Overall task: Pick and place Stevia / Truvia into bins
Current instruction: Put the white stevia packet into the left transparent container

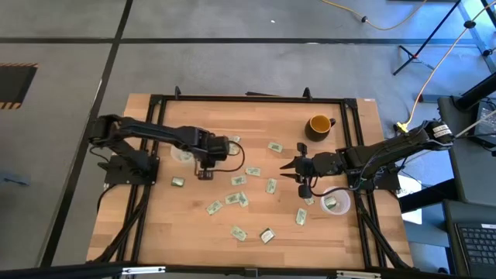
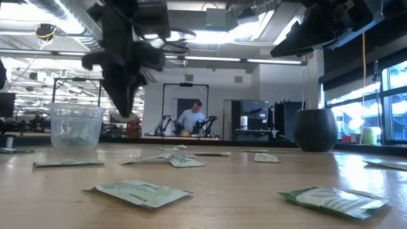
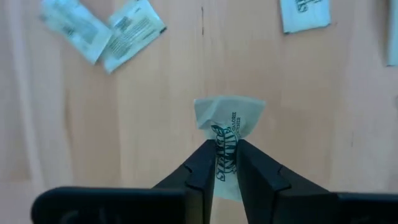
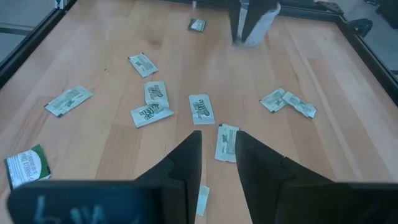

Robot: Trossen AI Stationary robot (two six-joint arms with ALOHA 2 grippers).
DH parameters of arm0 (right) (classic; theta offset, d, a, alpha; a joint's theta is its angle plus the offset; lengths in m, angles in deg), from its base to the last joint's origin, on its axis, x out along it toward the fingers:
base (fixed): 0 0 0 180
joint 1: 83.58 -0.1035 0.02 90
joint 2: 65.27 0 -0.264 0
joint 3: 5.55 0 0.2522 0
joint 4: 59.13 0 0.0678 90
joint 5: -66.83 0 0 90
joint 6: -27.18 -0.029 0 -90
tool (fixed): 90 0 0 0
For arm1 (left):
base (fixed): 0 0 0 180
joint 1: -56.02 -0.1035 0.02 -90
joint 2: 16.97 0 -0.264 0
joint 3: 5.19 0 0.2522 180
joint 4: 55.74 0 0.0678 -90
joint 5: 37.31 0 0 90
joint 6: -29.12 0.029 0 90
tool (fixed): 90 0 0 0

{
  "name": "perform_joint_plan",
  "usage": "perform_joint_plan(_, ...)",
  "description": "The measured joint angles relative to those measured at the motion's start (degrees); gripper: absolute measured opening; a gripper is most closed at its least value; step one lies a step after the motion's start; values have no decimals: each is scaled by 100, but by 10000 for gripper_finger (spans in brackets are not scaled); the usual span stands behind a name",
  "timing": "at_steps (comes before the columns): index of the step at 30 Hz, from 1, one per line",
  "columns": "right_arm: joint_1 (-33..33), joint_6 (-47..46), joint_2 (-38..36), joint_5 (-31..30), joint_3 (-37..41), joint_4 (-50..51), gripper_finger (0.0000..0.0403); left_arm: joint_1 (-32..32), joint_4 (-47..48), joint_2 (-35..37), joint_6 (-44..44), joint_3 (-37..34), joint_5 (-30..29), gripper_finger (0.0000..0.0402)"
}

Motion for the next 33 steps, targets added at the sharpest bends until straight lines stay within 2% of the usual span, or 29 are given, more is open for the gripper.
perform_joint_plan(5, 2, 2, 0, 0, 0, 0, 101, 0, 616, 700, -433, 40, -177, 58)
perform_joint_plan(13, 1, -1, 0, 0, 0, 0, 101, 0, 2152, 1701, -1993, 40, -733, 58)
perform_joint_plan(16, 0, 2, 0, 0, 0, -2, 101, 0, 2413, 1862, -2418, 40, -1195, 59)
perform_joint_plan(22, 1, -9, 0, 0, 0, -4, 101, 0, 2350, 1795, -2578, 40, -1379, 63)
perform_joint_plan(33, 0, -15, 0, 0, 0, -7, 101, -127, 2311, 1003, -2674, 40, -1342, 72)
